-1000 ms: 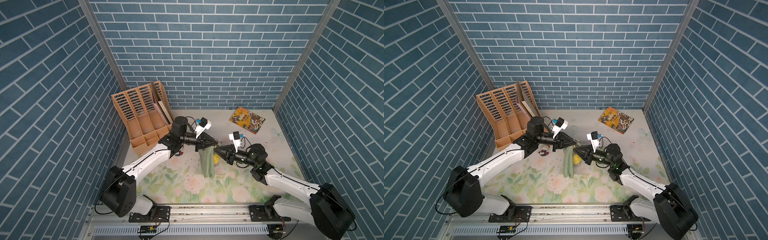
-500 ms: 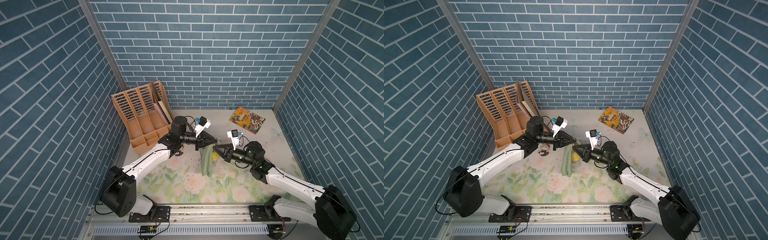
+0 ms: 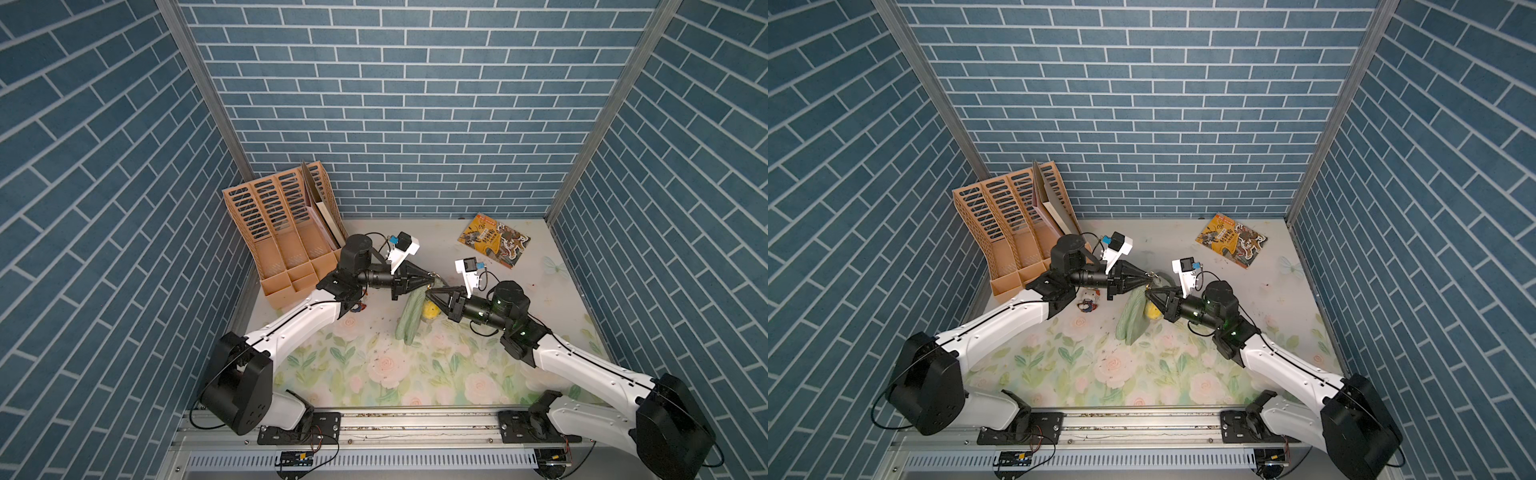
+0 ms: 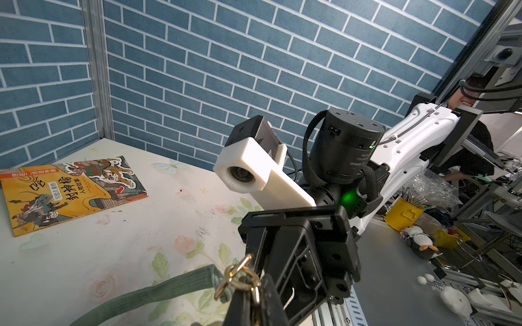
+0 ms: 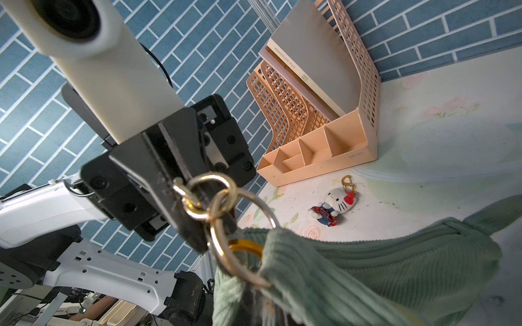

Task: Remove the decoration from the bag
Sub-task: Remove the decoration item from the bag.

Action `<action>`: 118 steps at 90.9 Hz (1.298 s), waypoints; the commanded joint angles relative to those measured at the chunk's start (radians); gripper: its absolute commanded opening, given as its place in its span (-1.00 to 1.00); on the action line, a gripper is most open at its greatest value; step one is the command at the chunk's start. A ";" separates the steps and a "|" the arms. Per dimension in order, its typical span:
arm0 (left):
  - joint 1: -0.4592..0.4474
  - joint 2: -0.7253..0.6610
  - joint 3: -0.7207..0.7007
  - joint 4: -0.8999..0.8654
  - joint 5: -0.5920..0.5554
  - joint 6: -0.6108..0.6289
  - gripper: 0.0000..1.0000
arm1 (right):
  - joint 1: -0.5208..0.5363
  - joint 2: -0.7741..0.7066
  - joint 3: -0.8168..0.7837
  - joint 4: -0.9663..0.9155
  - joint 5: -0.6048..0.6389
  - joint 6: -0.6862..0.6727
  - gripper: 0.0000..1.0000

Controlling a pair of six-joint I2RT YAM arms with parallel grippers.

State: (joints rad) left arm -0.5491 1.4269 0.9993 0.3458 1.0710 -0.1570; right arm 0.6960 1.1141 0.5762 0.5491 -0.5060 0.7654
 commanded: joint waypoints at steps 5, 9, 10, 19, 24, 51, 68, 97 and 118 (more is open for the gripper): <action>-0.011 -0.028 -0.055 0.058 0.052 -0.045 -0.90 | -0.007 -0.033 0.060 0.015 0.077 0.045 -0.84; -0.011 -0.028 -0.065 0.079 0.052 -0.059 -0.90 | -0.009 -0.034 0.060 0.004 0.088 0.047 -0.84; -0.011 -0.029 -0.067 0.083 0.052 -0.061 -0.90 | -0.009 -0.034 0.060 0.003 0.091 0.048 -0.85; -0.011 -0.031 -0.080 0.107 0.053 -0.074 -0.91 | -0.012 -0.029 0.063 0.001 0.101 0.064 -0.85; -0.010 -0.032 -0.085 0.109 0.053 -0.074 -0.90 | -0.016 -0.026 0.067 0.009 0.098 0.075 -0.85; -0.010 -0.020 -0.099 0.135 0.050 -0.082 -0.90 | -0.016 -0.014 0.104 0.003 0.044 0.096 -0.84; -0.012 -0.009 -0.100 0.147 0.060 -0.096 -0.92 | -0.017 -0.007 0.131 -0.004 0.042 0.094 -0.84; -0.012 -0.002 -0.091 0.098 0.062 -0.056 -0.94 | -0.019 0.010 0.161 -0.027 0.024 0.082 -0.84; 0.022 -0.003 -0.047 0.091 -0.025 -0.096 -0.92 | -0.021 -0.008 0.095 -0.080 0.108 -0.004 -0.84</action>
State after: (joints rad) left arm -0.5510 1.4204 0.9215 0.4618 1.0817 -0.2268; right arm 0.6777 1.1294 0.6651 0.4416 -0.4625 0.8288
